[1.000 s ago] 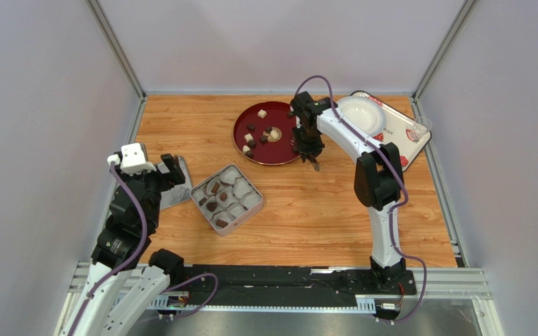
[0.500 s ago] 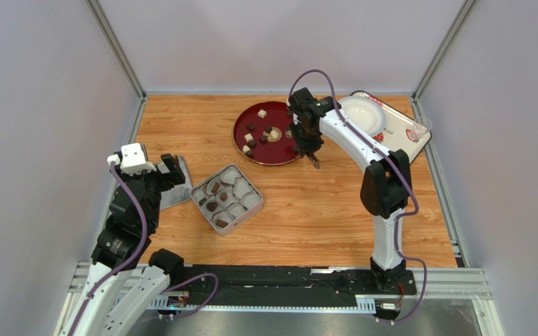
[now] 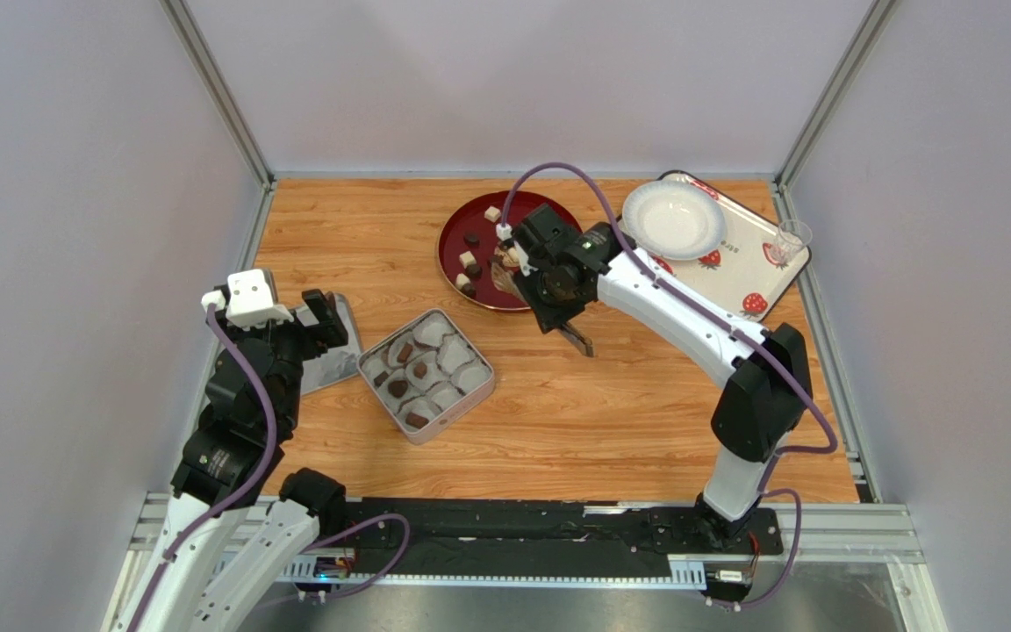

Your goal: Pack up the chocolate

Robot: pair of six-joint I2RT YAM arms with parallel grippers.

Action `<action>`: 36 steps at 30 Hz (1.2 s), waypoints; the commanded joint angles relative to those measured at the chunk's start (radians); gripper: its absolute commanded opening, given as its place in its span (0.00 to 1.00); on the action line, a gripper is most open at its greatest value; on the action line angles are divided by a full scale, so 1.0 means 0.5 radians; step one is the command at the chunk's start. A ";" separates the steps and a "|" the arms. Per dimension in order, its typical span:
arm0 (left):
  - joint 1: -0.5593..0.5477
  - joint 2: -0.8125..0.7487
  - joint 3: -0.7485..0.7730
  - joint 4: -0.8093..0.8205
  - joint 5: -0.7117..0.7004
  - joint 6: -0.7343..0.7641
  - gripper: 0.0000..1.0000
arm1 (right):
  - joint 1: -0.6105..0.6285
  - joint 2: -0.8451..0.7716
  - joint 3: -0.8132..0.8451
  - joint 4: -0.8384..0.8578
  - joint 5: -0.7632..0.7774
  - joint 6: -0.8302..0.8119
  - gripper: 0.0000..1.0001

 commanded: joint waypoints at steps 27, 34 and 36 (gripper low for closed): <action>0.044 0.013 -0.004 0.055 -0.049 0.032 0.98 | 0.793 -0.163 -0.384 0.191 -0.171 -0.076 0.23; 0.047 0.013 -0.004 0.055 -0.043 0.029 0.98 | 0.793 -0.104 -0.402 0.185 -0.171 -0.088 0.24; 0.047 0.013 -0.004 0.055 -0.037 0.029 0.98 | 0.790 -0.095 -0.405 0.181 -0.180 -0.097 0.25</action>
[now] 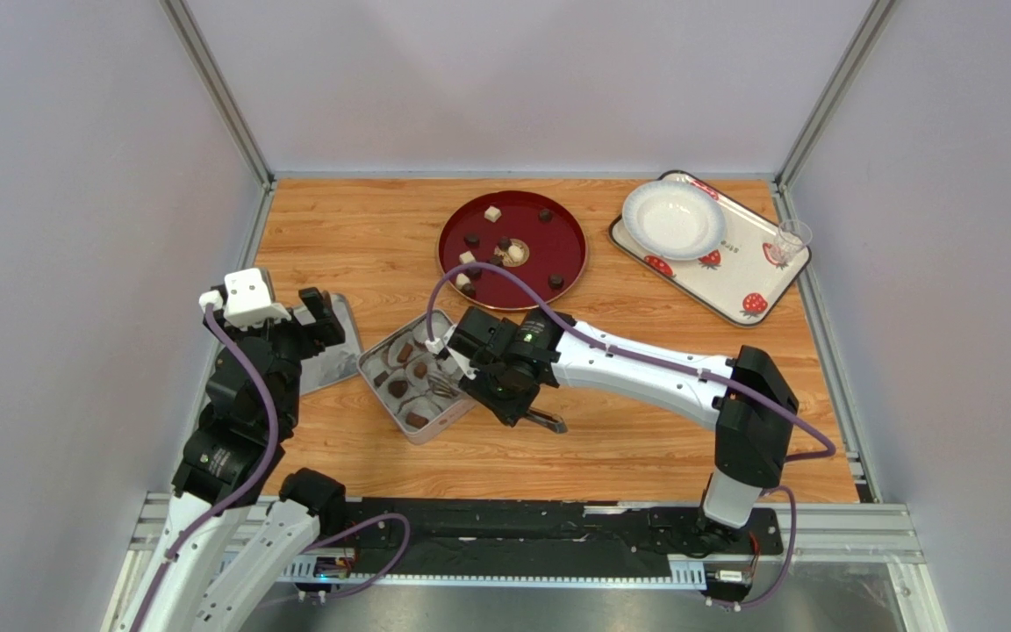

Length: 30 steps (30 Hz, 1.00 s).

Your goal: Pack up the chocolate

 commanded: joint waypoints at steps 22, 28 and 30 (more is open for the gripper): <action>0.021 0.003 -0.001 0.058 0.008 0.029 0.98 | 0.008 -0.008 0.023 0.064 0.019 -0.050 0.38; 0.021 -0.003 -0.004 0.055 0.011 0.026 0.98 | 0.002 -0.072 0.093 0.076 0.004 -0.047 0.38; 0.021 -0.003 -0.004 0.058 0.011 0.029 0.98 | -0.001 -0.109 0.127 0.073 0.004 -0.044 0.36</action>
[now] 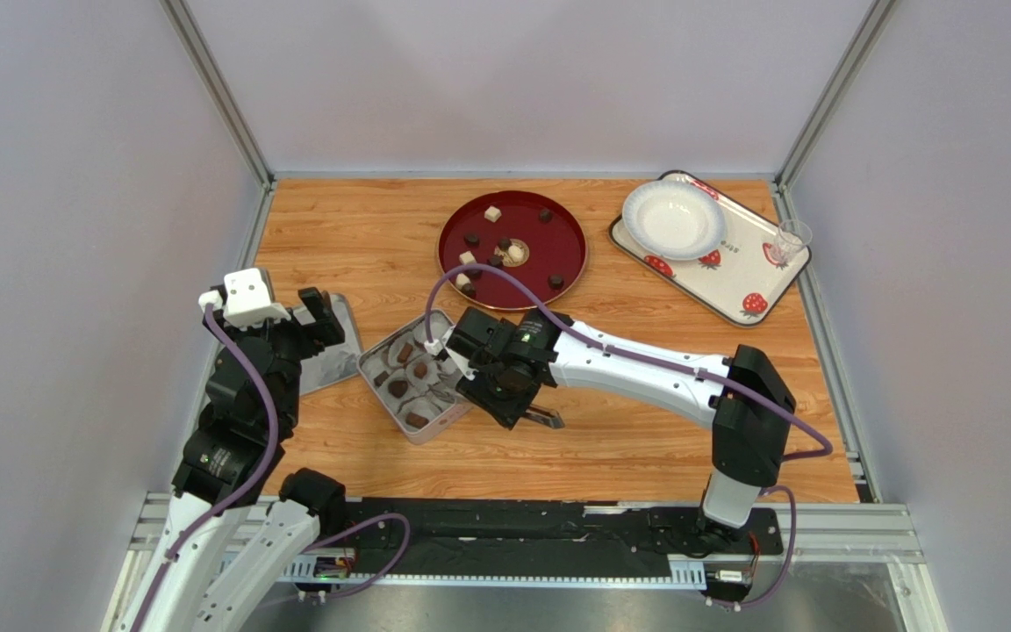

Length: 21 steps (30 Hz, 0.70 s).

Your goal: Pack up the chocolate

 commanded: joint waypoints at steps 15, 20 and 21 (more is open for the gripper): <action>0.015 0.052 0.082 0.116 0.049 -0.069 0.98 | -0.442 -0.208 0.341 0.019 0.079 0.026 0.28; 0.015 0.165 0.247 0.226 0.040 0.025 0.98 | -0.691 -0.135 0.365 0.025 0.107 0.047 0.28; 0.015 0.184 0.290 0.251 0.037 0.059 0.98 | -0.718 -0.125 0.365 0.038 0.101 0.032 0.28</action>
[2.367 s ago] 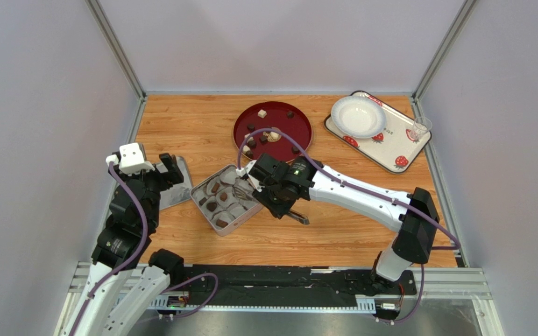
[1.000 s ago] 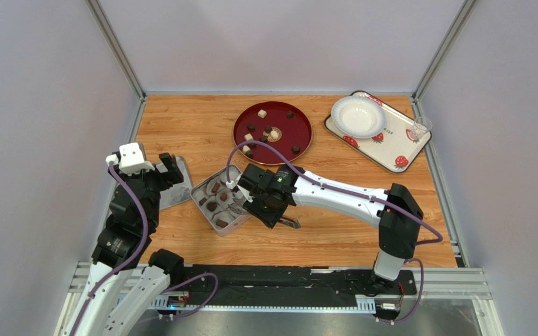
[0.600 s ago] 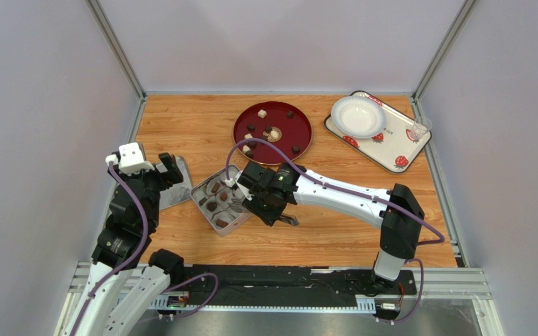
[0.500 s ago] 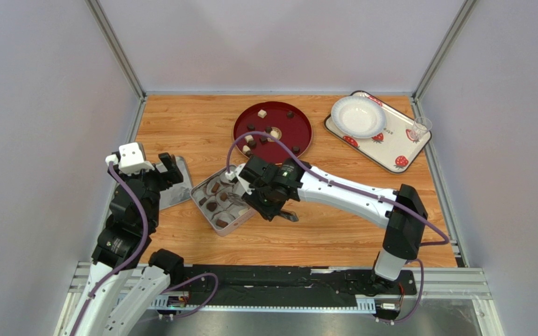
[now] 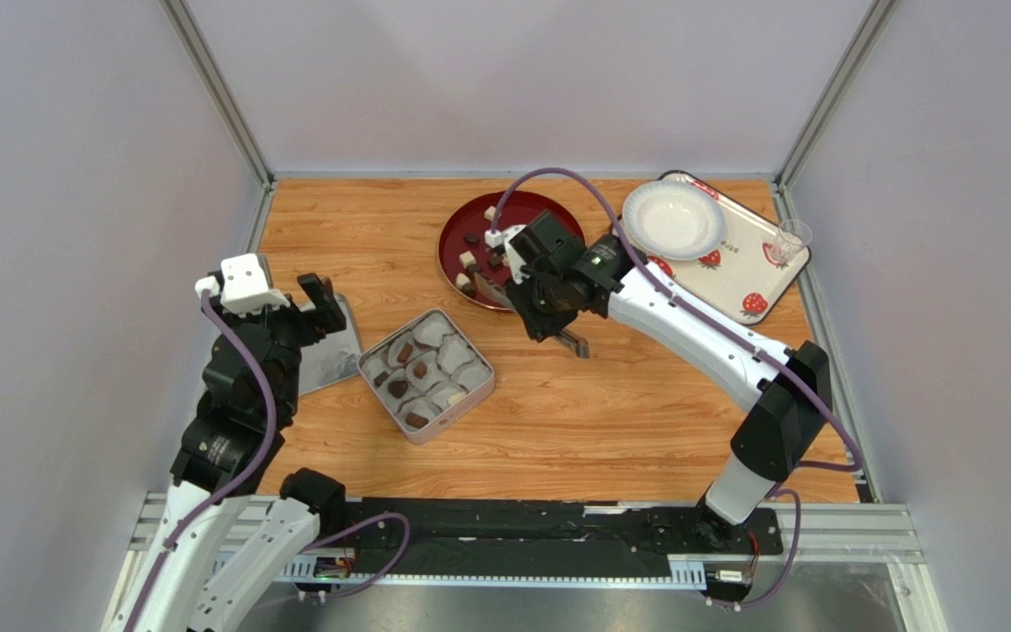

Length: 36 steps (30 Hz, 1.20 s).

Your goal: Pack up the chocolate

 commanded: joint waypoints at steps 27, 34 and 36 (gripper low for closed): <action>0.100 0.327 0.174 1.066 -0.252 0.571 0.98 | -0.371 0.753 0.570 0.295 0.066 -0.024 0.39; 0.100 0.318 0.162 1.078 -0.246 0.572 0.98 | -0.374 0.857 0.641 0.279 0.057 -0.015 0.41; 0.100 0.318 0.153 1.081 -0.239 0.556 0.98 | -0.371 0.891 0.650 0.276 0.057 -0.012 0.42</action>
